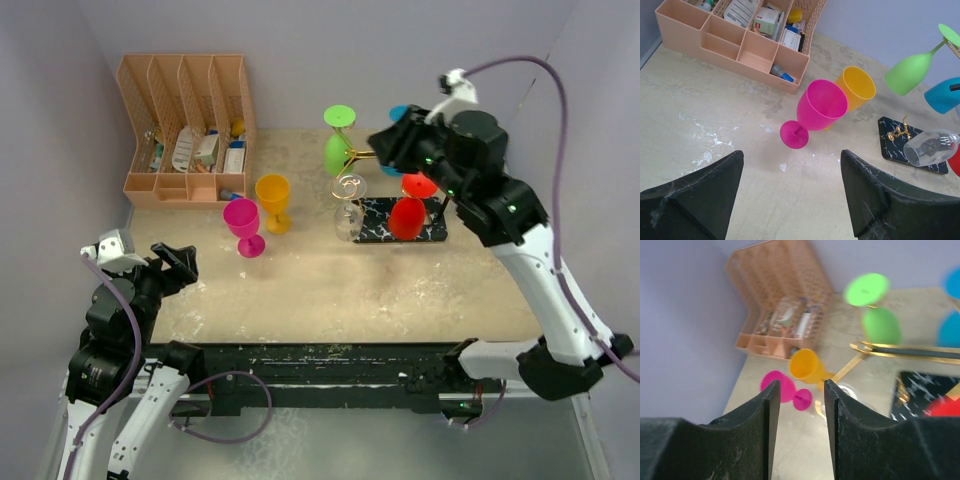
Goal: Take the wine glass off the wine glass rack
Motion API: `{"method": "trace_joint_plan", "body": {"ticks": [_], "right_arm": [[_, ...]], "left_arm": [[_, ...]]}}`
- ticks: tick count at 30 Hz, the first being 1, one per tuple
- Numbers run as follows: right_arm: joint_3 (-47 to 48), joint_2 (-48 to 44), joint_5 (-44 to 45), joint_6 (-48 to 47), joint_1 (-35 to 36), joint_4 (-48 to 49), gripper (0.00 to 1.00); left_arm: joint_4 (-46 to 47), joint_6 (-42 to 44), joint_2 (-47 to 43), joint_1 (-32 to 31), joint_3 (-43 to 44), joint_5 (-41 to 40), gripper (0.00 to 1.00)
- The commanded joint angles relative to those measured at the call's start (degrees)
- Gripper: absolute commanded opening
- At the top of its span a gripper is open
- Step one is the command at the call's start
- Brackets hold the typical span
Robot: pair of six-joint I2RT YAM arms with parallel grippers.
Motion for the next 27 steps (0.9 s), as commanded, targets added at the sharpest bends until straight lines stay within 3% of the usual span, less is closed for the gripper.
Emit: {"method": "trace_joint_plan", "body": {"ticks": [1, 9, 14, 19, 27], "right_arm": [[-7.41, -10.75, 0.40, 9.62, -9.12, -1.28, 0.43], [-13.21, -17.43, -5.59, 10.60, -20.63, -9.13, 0.53], [-20.98, -23.26, -11.06, 13.64, -28.95, -7.13, 0.60], [-28.12, -24.90, -16.90, 16.54, -31.33, -3.84, 0.62], [-34.05, -25.16, -16.56, 19.13, -32.00, 0.07, 0.58]], "left_arm": [[2.71, 0.53, -0.31, -0.06, -0.07, 0.52, 0.81], [2.66, 0.52, -0.47, -0.14, -0.06, 0.52, 0.81], [2.72, 0.53, -0.49, -0.12, -0.06, 0.63, 0.81], [2.83, 0.70, 0.13, -0.09, -0.07, 1.07, 0.81], [2.91, 0.75, -0.18, -0.10, -0.15, 1.16, 0.81]]}}
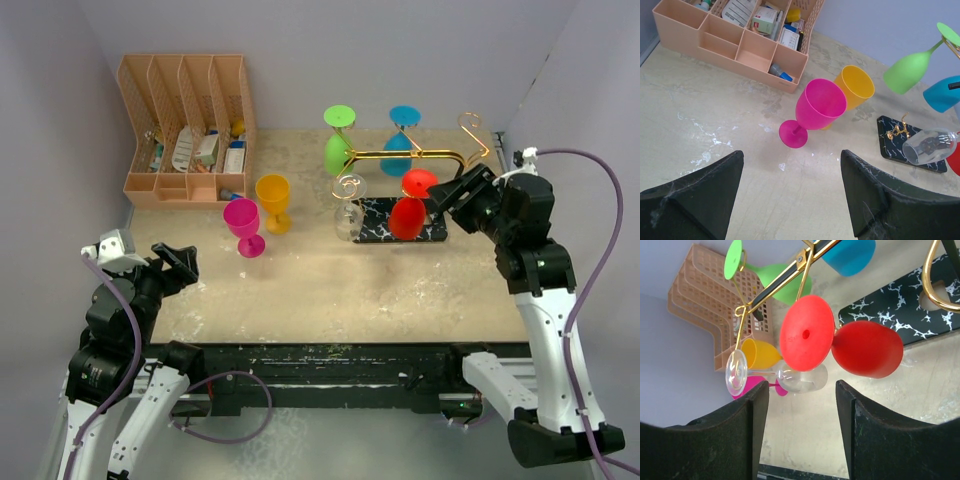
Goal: Take the wine glass off the wine glass rack
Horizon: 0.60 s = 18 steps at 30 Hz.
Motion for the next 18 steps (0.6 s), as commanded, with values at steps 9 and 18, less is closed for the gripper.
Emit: {"method": "trace_joint_plan", "body": {"ticks": [9, 18], "right_arm": [[-4.86, 0.22, -1.20, 2.96, -0.62, 10.67, 0.54], [-7.48, 1.25, -0.48, 3.61, -0.79, 14.32, 0.49]], "left_arm": [[2.92, 0.71, -0.36, -0.14, -0.15, 0.60, 0.81], [2.88, 0.71, -0.26, -0.08, -0.15, 0.51, 0.81]]}}
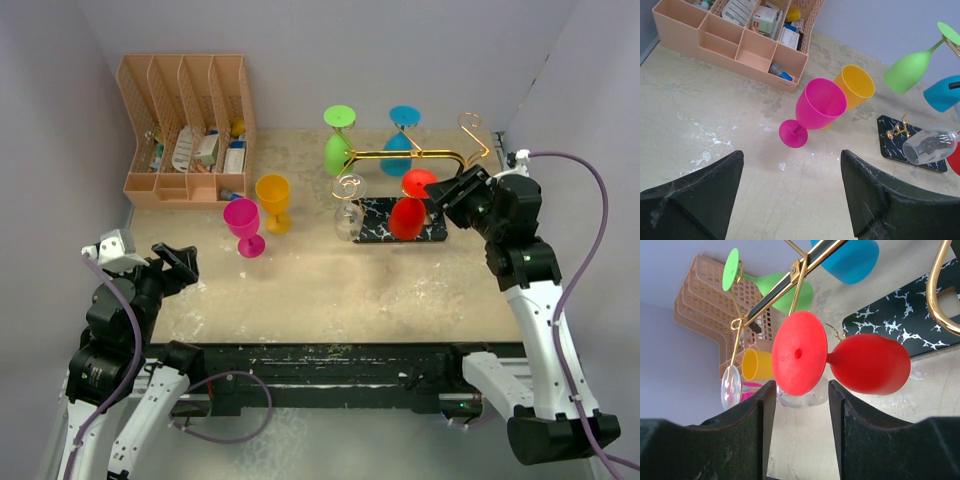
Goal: Take the wine glass off the wine glass rack
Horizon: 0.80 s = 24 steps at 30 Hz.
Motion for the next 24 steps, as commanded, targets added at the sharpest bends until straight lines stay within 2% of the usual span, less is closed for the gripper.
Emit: {"method": "trace_joint_plan", "body": {"ticks": [1, 17, 24], "right_arm": [[-1.22, 0.66, 0.16, 1.02, -0.41, 5.33, 0.48], [-4.79, 0.49, 0.81, 2.04, -0.69, 12.38, 0.42], [-7.14, 0.18, 1.32, 2.64, -0.77, 15.41, 0.34]], "left_arm": [[2.89, 0.75, -0.21, -0.12, -0.06, 0.40, 0.81], [2.72, 0.64, -0.16, -0.12, -0.09, 0.07, 0.81], [2.72, 0.57, -0.15, -0.09, -0.06, -0.15, 0.81]]}}
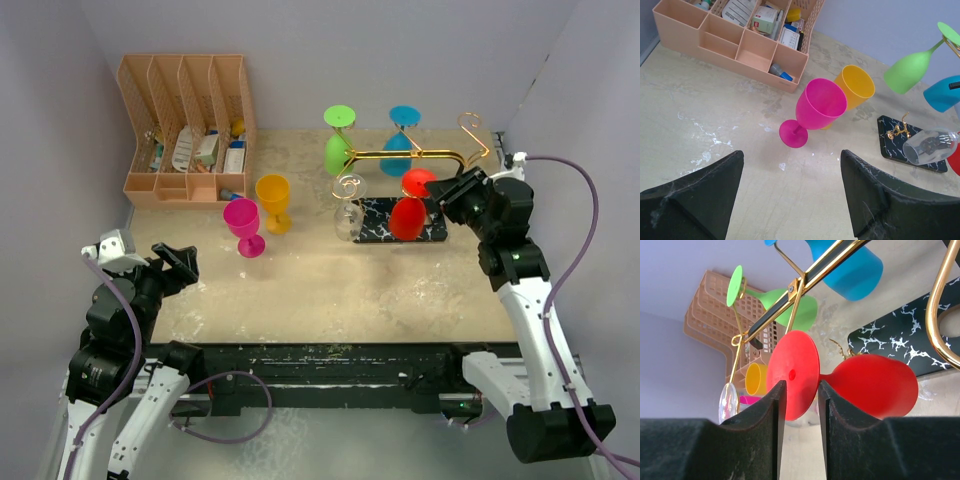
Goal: Take the wine glass off the wine glass rack
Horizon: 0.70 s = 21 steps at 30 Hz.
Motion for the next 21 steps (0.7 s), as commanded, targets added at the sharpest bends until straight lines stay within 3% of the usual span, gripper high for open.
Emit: {"method": "trace_joint_plan", "body": {"ticks": [1, 8, 12, 21], "right_arm": [[-1.08, -0.47, 0.75, 0.86, -0.34, 4.57, 0.32], [-1.65, -0.37, 1.32, 1.00, -0.34, 5.59, 0.20], [-1.69, -1.28, 2.59, 0.94, -0.34, 5.52, 0.00], [-1.52, -3.84, 1.92, 2.22, -0.39, 5.52, 0.00]], "left_arm": [[2.71, 0.61, -0.06, -0.13, -0.06, -0.11, 0.81], [2.66, 0.53, -0.11, -0.14, -0.05, -0.18, 0.81], [2.64, 0.53, -0.06, -0.12, -0.07, -0.20, 0.81], [2.66, 0.51, 0.01, -0.07, 0.00, -0.15, 0.81]]}}
